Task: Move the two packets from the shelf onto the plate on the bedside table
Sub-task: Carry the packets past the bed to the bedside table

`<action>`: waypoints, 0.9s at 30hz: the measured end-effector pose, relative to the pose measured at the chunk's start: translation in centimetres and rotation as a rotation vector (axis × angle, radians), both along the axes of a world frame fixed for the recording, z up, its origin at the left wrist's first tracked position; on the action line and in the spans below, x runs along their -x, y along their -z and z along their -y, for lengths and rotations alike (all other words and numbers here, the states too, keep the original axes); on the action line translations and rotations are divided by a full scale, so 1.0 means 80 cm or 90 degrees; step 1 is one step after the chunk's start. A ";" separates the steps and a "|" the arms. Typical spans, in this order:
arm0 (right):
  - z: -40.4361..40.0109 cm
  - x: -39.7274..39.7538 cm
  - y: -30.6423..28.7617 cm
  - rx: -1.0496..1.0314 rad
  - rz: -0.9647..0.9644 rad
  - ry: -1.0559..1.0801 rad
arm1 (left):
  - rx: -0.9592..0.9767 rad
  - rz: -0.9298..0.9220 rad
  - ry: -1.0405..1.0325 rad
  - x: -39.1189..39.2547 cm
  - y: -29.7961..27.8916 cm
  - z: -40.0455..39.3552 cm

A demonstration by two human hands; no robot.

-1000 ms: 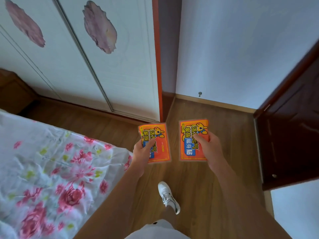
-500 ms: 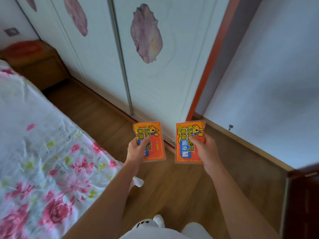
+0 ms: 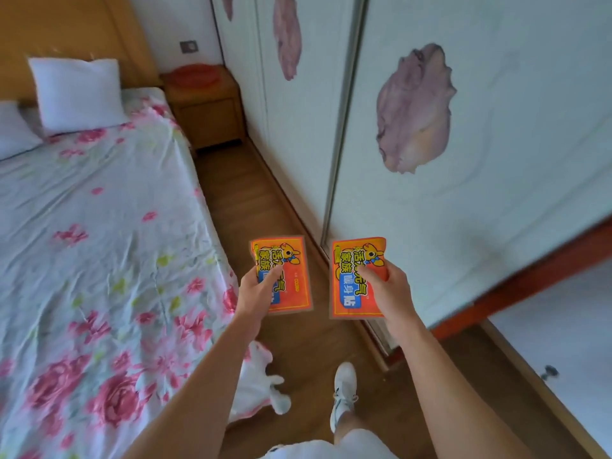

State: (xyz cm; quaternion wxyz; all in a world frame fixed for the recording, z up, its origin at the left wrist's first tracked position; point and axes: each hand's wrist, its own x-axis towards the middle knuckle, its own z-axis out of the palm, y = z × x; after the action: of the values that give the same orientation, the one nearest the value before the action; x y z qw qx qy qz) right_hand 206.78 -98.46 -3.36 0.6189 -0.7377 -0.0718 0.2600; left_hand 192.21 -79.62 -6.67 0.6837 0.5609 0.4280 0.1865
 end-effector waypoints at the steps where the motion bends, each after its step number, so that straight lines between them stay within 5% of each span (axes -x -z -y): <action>1: -0.014 -0.025 -0.001 -0.003 0.000 -0.018 | 0.007 -0.006 -0.024 -0.018 0.001 -0.008; 17: -0.236 -0.263 -0.006 -0.027 -0.049 -0.209 | 0.025 -0.021 -0.245 -0.195 -0.024 -0.138; 27: -0.445 -0.344 0.020 -0.002 -0.053 -0.246 | 0.033 -0.011 -0.281 -0.255 -0.008 -0.338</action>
State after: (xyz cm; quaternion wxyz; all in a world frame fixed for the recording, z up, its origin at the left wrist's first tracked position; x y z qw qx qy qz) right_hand 234.30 -62.83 -4.96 0.5610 -0.6978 -0.1869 0.4044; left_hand 212.62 -52.59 -6.02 0.6368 0.4372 0.5512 0.3156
